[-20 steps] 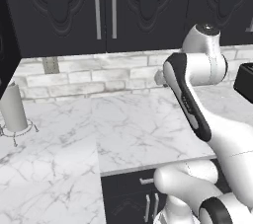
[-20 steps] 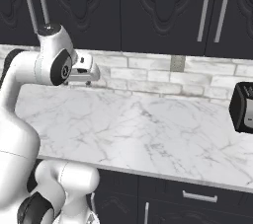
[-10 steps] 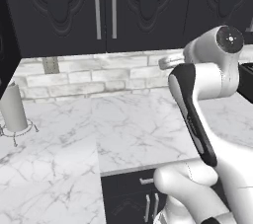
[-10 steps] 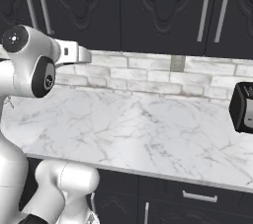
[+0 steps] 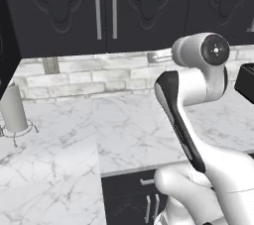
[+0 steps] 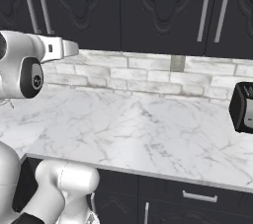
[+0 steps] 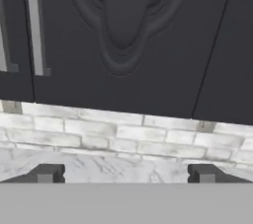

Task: The dining table condiment station is running low on condiment bottle. Refill the condiment station by opening the cabinet and taking the condiment bottle from the cabinet and placing it on the dining table.

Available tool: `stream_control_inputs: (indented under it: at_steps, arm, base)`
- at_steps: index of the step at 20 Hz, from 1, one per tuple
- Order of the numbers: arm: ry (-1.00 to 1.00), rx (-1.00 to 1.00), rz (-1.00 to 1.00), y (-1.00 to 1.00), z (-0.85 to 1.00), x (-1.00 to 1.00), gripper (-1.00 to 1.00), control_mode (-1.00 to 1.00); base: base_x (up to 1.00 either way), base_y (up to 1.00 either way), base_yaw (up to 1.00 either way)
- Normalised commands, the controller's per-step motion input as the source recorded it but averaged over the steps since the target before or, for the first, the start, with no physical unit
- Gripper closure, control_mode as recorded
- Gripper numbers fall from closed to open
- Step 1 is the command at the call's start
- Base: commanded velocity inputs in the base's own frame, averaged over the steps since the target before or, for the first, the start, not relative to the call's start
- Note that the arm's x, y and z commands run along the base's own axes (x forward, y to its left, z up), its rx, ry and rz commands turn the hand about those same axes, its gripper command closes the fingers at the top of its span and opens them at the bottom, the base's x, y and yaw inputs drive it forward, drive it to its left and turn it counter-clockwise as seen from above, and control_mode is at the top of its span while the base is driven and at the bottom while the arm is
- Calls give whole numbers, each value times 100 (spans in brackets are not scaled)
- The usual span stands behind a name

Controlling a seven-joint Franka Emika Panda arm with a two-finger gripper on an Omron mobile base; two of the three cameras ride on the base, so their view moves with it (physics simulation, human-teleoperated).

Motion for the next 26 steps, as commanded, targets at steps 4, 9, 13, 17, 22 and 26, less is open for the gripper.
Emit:
stream_control_inputs:
  at_steps: [4, 9, 13, 17, 22, 26]
  arm:
    - [-9, 3, 0, 76, 22, 31, -100, -100]
    - [-19, 2, 0, 86, 22, 43, -100, -100]
    - [-17, 0, 0, 58, 20, 58, -100, -100]
    - [-13, 0, 0, 36, 38, 59, -100, -100]
    - [-10, 0, 0, 21, 49, 47, -100, -100]
    - [0, 0, 0, 3, 32, 18, -100, -100]
  base:
    - [0, 0, 0]
    - [0, 0, 0]
    - [0, 0, 0]
    - [0, 0, 0]
    - [0, 0, 0]
    - [0, 0, 0]
